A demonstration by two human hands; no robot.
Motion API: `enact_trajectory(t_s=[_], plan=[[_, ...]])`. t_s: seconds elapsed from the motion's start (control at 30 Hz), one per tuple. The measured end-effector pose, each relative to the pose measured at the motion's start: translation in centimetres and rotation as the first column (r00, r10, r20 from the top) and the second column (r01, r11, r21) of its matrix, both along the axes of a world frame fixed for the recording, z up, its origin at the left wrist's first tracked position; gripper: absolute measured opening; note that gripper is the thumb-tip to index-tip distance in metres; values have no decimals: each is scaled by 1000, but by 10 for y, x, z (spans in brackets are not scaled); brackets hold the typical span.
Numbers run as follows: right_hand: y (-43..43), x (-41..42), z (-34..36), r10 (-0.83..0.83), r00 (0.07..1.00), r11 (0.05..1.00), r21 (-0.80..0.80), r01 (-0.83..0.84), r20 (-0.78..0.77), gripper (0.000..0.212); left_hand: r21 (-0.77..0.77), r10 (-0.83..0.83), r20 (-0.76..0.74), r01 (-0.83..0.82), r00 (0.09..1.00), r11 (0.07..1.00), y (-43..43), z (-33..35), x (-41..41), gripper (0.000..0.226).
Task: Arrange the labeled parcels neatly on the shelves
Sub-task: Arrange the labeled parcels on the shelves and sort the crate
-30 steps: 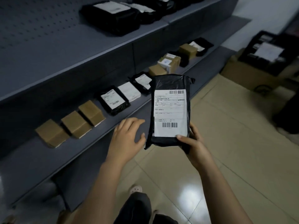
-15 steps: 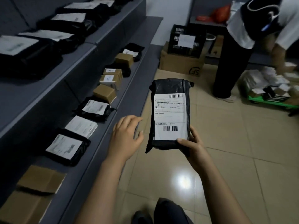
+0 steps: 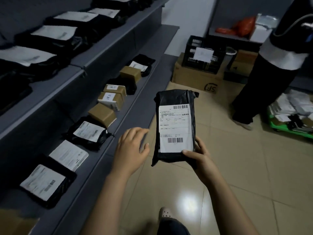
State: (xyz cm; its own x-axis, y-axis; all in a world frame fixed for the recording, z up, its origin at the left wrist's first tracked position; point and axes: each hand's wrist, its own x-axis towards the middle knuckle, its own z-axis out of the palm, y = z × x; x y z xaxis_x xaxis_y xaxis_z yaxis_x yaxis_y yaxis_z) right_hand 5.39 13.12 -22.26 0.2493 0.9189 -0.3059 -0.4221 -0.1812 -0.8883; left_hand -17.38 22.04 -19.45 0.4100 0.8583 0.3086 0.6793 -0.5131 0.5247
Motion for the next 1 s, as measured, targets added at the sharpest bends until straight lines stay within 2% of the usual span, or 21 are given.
enact_trajectory(t_s=[0.13, 0.23, 0.37, 0.5, 0.63, 0.77, 0.87, 1.0], plan=[[51, -21, -11, 219, 976, 975, -50, -218, 7, 84, -14, 194, 1, -194, 981, 981, 5, -10, -32, 41], [75, -62, -22, 413, 911, 907, -87, -413, -21, 90, -41, 374, -30, -375, 927, 926, -15, -17, -75, 40], [85, -141, -36, 669, 742, 735, -103, -670, -48, 82, -81, 615, -87, -620, 784, 780, -76, -24, -144, 38], [61, -238, -47, 829, 549, 537, -129, -834, -104, 76, -97, 806, -152, -820, 572, 564, -166, -33, -211, 39], [11, -329, -56, 917, 378, 357, -157, -921, -130, 72, -67, 896, -218, -922, 388, 382, -253, -42, -264, 35], [-41, -410, -69, 954, 262, 232, -196, -953, -148, 69, -43, 941, -232, -969, 246, 243, -325, -53, -311, 39], [-75, -468, -82, 965, 206, 168, -218, -961, -163, 69, -46, 951, -247, -982, 187, 182, -366, -62, -348, 48], [-110, -539, -102, 971, 172, 126, -255, -959, -164, 70, -101, 958, -245, -987, 150, 129, -401, -79, -401, 41]])
